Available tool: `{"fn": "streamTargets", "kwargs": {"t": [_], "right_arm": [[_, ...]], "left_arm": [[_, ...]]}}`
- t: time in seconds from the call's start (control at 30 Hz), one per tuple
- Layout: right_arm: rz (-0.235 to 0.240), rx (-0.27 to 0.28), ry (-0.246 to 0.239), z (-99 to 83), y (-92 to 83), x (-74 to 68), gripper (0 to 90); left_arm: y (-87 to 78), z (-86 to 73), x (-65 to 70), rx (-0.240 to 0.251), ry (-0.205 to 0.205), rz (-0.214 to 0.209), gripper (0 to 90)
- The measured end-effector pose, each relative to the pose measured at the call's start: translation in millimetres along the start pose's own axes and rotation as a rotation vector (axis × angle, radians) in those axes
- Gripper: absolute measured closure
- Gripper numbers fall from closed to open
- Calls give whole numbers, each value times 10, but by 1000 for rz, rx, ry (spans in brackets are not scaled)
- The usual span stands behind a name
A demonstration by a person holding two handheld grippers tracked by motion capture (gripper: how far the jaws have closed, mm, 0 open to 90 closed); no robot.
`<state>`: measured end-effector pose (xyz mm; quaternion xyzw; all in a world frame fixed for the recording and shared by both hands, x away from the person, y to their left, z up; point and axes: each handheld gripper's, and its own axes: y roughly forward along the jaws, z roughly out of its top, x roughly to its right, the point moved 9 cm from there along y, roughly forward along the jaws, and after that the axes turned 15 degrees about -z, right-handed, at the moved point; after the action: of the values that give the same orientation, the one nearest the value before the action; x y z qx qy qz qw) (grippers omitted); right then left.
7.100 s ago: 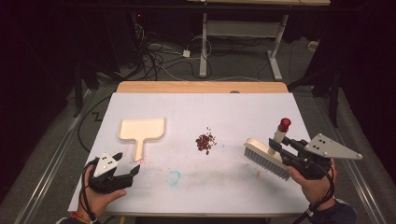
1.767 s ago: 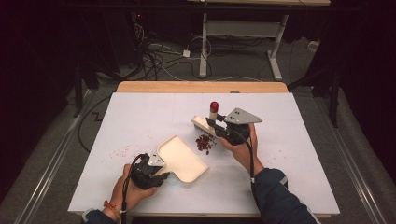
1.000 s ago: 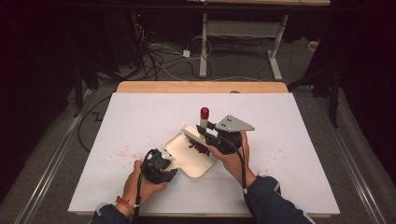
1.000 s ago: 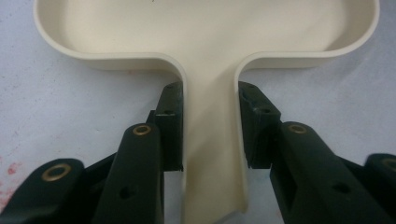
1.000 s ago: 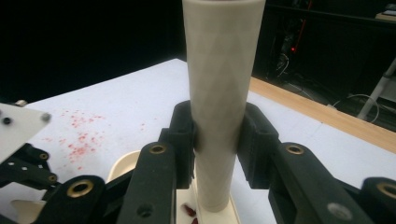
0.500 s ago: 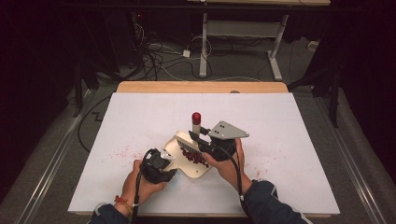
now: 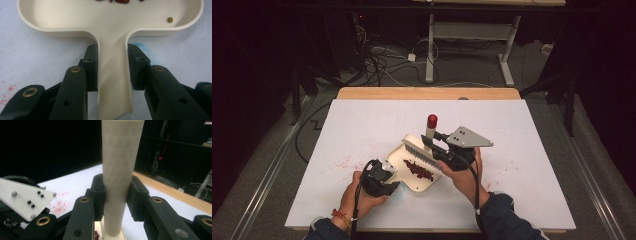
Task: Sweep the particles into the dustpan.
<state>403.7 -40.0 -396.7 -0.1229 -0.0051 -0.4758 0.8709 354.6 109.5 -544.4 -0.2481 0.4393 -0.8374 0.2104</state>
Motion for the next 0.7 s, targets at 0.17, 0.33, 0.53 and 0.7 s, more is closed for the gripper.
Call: {"fn": "streamTargets", "kwargs": {"t": [0.17, 0.33, 0.53, 0.7], "right_arm": [[-47, 23, 10, 106, -145, 241, 701], [-114, -22, 16, -33, -145, 511, 701], [-166, -20, -5, -182, 28, 563, 701], [-168, -23, -19, -305, 312, 484, 701]], "left_arm": [[-12, -15, -11, -6, 4, -2, 638], [-18, -36, -8, -13, 2, -7, 639], [-10, -61, -28, -20, -11, -26, 639], [-28, -53, -54, -17, -22, -28, 639]]}}
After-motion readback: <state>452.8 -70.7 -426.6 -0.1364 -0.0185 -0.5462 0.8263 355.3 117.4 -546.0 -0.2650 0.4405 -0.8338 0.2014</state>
